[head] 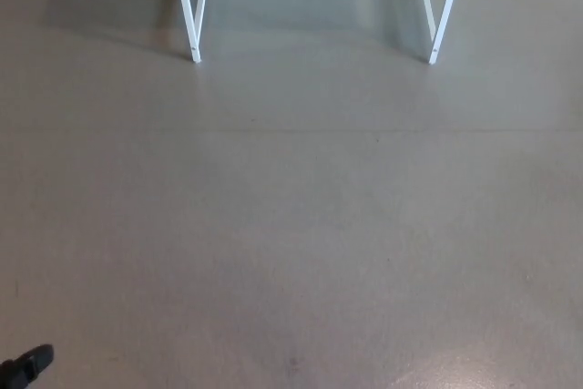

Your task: The robot walk towards a table in front and uses its left hand to pickup a tennis ball on the left side and put it in a container on the right hand side

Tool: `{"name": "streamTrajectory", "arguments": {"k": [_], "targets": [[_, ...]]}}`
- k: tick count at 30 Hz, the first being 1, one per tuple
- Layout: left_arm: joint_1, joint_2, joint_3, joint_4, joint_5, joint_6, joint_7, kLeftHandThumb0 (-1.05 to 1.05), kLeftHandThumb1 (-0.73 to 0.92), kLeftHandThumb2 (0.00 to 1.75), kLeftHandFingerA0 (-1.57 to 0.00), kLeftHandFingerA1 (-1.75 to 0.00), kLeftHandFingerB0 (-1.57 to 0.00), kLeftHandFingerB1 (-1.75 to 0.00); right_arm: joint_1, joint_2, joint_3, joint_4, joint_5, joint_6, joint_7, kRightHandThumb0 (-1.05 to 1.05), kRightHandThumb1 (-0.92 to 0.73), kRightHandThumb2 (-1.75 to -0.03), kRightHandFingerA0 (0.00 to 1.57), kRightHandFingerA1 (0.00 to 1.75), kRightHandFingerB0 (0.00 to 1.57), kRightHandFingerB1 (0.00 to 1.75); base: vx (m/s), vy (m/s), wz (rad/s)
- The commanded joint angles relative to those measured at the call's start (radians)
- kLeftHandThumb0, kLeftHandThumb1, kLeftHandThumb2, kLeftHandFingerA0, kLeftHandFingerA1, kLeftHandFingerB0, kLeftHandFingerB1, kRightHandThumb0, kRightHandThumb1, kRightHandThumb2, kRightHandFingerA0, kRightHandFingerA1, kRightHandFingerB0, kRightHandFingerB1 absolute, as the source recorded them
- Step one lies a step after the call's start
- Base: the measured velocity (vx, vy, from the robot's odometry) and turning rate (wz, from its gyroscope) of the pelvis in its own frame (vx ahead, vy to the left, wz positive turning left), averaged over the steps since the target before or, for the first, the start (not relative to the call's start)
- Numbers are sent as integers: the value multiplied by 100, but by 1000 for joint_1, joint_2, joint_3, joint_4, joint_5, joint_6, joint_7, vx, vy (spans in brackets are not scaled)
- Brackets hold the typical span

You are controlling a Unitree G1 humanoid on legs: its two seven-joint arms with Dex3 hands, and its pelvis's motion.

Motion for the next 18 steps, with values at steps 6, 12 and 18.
{"name": "streamTrajectory", "arguments": {"k": [6,12,18], "targets": [[38,0,7,-12,-44,-21,-38,-6,60,59,-23,-39,-22,-33,2,-9,-14,51,52,-107,63,-40,-52,-57,47,38,28,32,0,0,0],[56,0,-17,-16,-16,-47,-19,-6,61,59,-24,-40,-23,-33,8,-20,-1,64,38,-130,68,-42,-53,-57,46,38,28,32,0,0,0],[30,4,-25,3,-20,-54,-11,-4,62,58,-25,-39,-24,-33,-17,-27,8,72,25,-129,38,-40,-53,-57,48,38,29,32,22,2,0]]}}
